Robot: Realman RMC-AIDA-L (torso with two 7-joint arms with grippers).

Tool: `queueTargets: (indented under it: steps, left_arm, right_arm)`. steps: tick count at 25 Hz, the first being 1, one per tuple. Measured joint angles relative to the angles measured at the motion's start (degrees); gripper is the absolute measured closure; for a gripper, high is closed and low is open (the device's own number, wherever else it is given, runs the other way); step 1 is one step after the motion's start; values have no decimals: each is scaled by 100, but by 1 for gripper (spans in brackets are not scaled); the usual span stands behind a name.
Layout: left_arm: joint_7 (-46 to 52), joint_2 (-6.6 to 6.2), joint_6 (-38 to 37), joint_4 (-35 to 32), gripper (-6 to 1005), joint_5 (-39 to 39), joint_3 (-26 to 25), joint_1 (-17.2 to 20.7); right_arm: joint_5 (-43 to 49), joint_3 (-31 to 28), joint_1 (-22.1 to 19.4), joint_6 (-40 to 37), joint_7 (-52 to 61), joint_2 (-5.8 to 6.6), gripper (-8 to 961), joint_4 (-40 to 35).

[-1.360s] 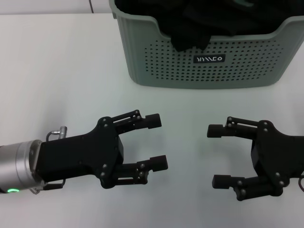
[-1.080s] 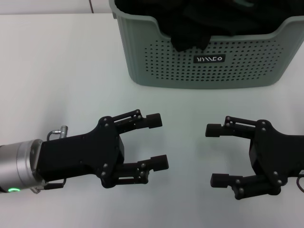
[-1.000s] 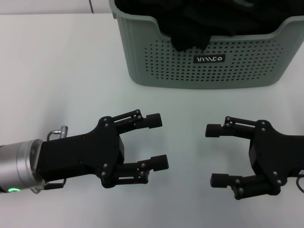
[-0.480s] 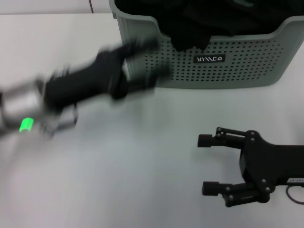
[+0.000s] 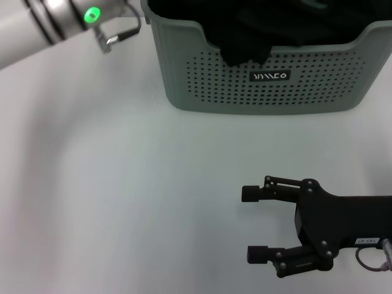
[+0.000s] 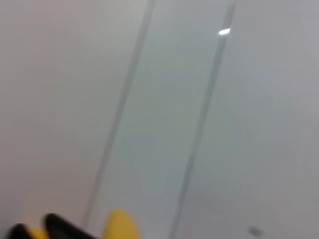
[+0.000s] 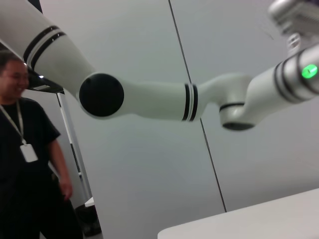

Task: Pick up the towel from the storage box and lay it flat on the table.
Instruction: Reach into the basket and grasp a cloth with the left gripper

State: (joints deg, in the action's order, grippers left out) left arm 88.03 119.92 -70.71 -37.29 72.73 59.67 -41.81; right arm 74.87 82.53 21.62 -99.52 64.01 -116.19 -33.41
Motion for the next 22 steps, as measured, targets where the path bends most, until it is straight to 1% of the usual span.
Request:
queueTargets:
  steps: [3, 6, 10, 13, 19, 22]
  left_arm:
    - [242, 11, 886, 1, 200, -5, 208, -243]
    - [446, 17, 1843, 8, 202, -12, 533, -480]
    - [643, 26, 2788, 25, 225, -14, 911, -691]
    - [784, 28, 3040, 31, 247, -15, 1062, -747]
    - [958, 48, 3057, 112, 295, -89, 1260, -861]
    - [979, 44, 3039, 125, 319, -357, 1533, -876]
  right_arm:
    - [-5, 7, 39, 5, -2, 0, 85, -1]
    - [-11, 21, 75, 5, -3, 0, 85, 0]
    - [-53, 26, 83, 5, -14, 0, 84, -4]
    - [-89, 27, 87, 5, -66, 0, 84, -2]
    - [-105, 27, 91, 5, -78, 0, 84, -6]
    - [-131, 31, 91, 5, -118, 0, 84, 0]
